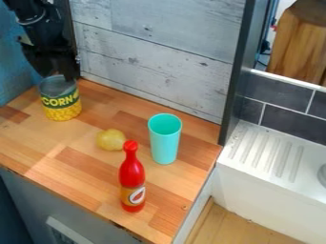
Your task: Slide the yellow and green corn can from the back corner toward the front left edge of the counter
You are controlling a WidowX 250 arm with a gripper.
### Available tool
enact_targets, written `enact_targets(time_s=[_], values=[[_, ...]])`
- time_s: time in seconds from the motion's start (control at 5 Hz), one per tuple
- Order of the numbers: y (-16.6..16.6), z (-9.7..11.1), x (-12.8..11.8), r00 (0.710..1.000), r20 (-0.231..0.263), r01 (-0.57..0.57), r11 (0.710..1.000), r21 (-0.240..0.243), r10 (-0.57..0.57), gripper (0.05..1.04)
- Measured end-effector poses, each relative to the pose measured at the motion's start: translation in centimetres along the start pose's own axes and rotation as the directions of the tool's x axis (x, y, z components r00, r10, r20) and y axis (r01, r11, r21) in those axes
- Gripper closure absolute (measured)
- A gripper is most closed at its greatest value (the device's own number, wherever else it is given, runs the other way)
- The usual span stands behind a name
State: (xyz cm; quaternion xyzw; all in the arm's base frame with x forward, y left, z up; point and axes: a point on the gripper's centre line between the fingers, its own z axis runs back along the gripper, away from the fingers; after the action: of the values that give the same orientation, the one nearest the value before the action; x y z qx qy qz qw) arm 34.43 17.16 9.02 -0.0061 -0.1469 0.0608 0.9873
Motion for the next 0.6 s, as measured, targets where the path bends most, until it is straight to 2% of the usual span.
enact_targets(time_s=[0.2, 0.4, 0.6], values=[[-0.1, -1.2, -0.7, 0.999, -0.038, -0.004, 1.000, -0.015, 0.004, 0.083], [0.0, -0.8, 0.2, 0.999, -0.033, 0.027, 0.999, -0.023, -0.028, 0.083], [0.5, 0.2, 1.4, 0.997, -0.013, 0.072, 0.997, 0.024, -0.072, 0.083]])
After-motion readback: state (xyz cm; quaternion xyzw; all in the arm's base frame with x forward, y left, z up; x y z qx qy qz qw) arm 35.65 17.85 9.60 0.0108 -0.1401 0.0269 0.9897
